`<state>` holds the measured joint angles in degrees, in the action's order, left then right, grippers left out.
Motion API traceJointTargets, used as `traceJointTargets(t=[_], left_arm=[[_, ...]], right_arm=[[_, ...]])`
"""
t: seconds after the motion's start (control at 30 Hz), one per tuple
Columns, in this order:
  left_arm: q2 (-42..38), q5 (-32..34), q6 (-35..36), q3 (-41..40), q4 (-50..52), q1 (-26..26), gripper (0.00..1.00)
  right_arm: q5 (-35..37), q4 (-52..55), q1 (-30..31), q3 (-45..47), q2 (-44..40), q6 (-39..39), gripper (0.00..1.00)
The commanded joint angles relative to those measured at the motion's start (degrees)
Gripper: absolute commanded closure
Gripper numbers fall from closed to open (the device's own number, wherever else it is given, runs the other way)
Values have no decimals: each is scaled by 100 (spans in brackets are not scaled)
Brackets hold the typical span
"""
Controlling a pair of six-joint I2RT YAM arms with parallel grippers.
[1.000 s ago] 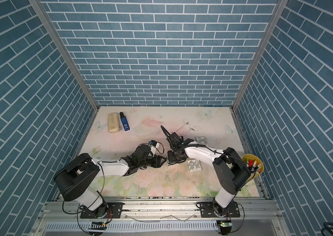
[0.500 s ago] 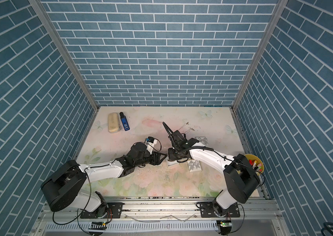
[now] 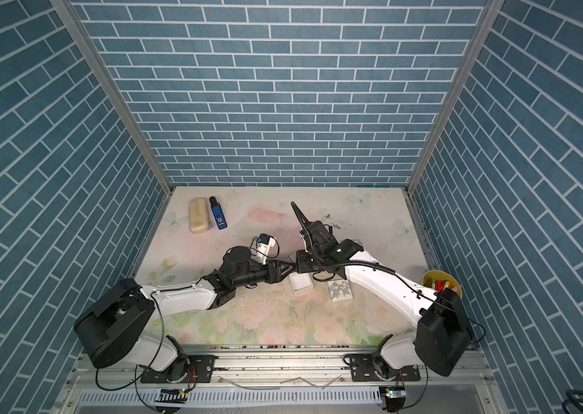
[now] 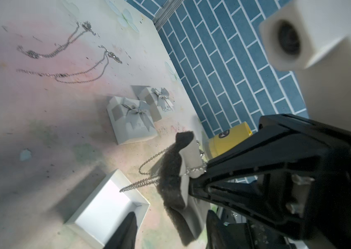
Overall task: Take the necklace out of the lift-off lid jewelry box
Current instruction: Take out the inner lining from the jewelry box.
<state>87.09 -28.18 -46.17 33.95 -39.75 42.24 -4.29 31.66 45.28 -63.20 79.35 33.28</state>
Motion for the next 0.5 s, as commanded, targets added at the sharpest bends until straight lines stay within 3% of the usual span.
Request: traceJointTargets(t=[0.0, 0.3, 0.47], left_arm=[[169, -319, -338, 115, -676, -23, 51], [280, -475, -480, 181, -930, -23, 53], [295, -546, -481, 202, -982, -23, 63]], right_arm=[[69, 112, 33, -105, -182, 280, 97], [10, 36, 27, -28, -256, 320, 96], [-1, -2, 30, -21, -270, 331, 97]])
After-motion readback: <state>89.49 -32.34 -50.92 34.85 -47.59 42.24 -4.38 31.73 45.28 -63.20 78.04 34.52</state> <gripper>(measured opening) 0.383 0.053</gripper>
